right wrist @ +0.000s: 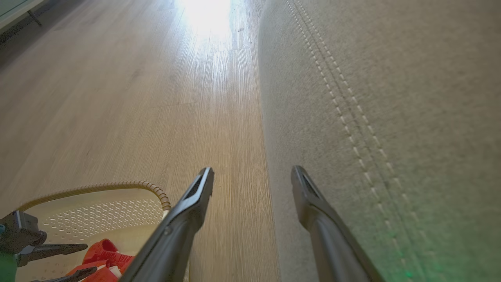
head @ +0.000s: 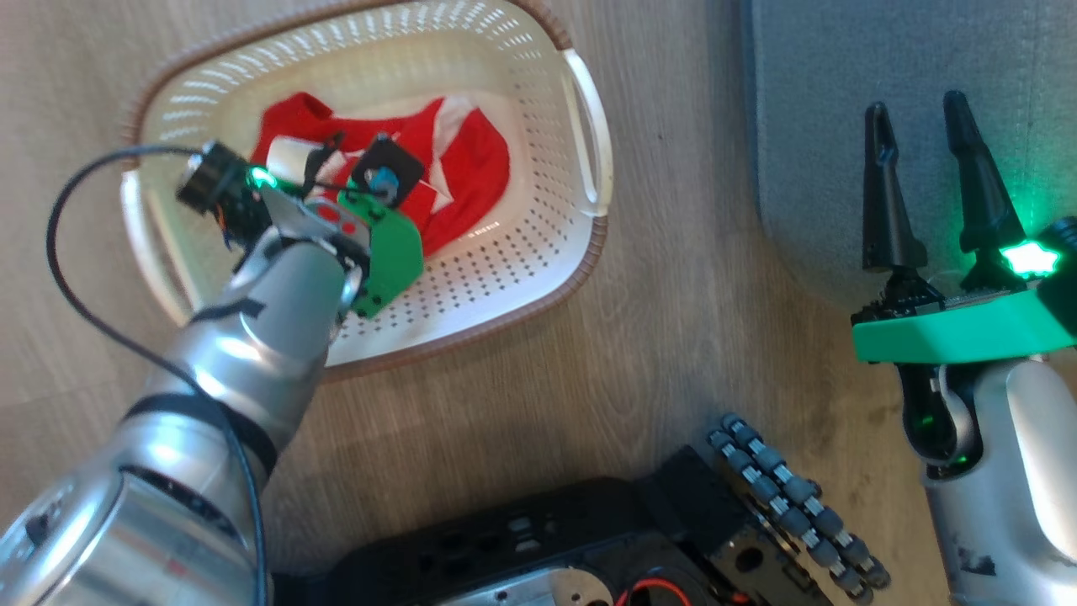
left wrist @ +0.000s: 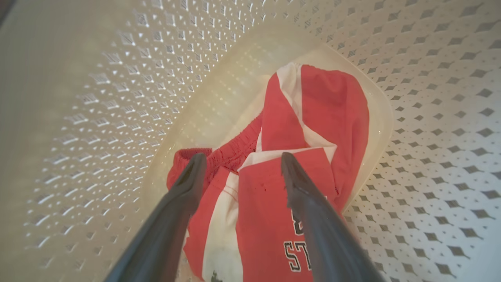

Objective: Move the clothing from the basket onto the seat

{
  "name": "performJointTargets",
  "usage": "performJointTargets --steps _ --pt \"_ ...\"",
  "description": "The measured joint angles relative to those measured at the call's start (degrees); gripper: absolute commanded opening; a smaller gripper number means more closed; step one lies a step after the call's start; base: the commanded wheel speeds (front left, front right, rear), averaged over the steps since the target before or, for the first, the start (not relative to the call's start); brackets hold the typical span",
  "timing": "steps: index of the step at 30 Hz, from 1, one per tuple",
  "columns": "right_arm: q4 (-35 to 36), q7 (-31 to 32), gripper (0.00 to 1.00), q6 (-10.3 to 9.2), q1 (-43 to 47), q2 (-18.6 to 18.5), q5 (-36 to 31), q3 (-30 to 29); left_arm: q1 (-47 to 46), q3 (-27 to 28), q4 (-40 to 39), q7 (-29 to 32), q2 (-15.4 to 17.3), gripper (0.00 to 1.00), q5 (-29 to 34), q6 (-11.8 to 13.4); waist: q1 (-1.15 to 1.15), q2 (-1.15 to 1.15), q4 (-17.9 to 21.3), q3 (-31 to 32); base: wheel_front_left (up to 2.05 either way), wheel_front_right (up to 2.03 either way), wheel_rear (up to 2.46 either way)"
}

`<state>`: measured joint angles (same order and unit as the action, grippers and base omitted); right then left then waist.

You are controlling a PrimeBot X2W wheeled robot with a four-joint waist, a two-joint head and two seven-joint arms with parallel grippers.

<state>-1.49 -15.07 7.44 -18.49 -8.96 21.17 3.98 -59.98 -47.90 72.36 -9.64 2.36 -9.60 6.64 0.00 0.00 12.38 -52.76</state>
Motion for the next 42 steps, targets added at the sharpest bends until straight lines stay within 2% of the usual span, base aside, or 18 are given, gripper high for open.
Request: performJointTargets --steps 6,12,15,20,38,39,40,42 --pt "1.5 -0.1 1.00 -0.01 -0.8 0.9 0.0 0.3 -4.1 -0.8 1.1 3.1 0.0 1.00 0.6 -2.0 0.00 0.00 1.8 -3.0 0.00 0.00 0.00" --pt "2.5 -0.2 1.00 -0.01 -0.9 1.3 0.0 0.8 -5.9 -2.6 1.9 10.3 1.2 1.00 1.2 -4.4 0.00 0.00 3.1 -4.5 0.00 0.00 0.00" --pt "2.6 -0.2 1.00 -0.01 -0.9 1.5 0.0 1.3 -5.9 -3.8 2.1 13.0 2.3 1.00 2.1 -3.4 0.00 0.00 3.8 -4.8 0.00 0.00 0.00" --pt "3.6 -0.2 1.00 -0.01 -0.9 1.7 0.0 1.5 -6.0 -4.8 2.2 18.3 3.2 1.00 2.6 -3.4 0.00 0.00 4.2 -6.0 0.00 0.00 0.00" --pt "6.4 -0.6 1.00 -0.44 0.1 1.6 0.0 0.9 -6.5 -6.5 2.1 25.5 3.4 1.00 1.9 -2.9 0.00 0.00 3.8 -7.6 0.00 0.00 0.00" --pt "6.6 -0.6 1.00 -0.44 0.1 1.6 0.0 0.8 -6.6 -6.4 2.1 25.9 3.4 0.96 1.6 -2.9 0.00 0.00 3.7 -7.6 0.00 0.00 0.00" --pt "6.7 -0.6 1.00 -0.44 0.2 1.6 0.0 0.7 -6.7 -6.4 2.1 26.2 3.3 0.55 1.3 -2.9 0.00 0.00 3.6 -7.7 0.00 0.00 0.00" --pt "6.7 -0.6 1.00 -0.45 0.2 1.5 -0.2 0.6 -6.9 -6.3 2.1 26.7 3.2 0.00 0.8 -2.9 0.00 0.00 3.5 -7.8 0.00 0.00 0.00"
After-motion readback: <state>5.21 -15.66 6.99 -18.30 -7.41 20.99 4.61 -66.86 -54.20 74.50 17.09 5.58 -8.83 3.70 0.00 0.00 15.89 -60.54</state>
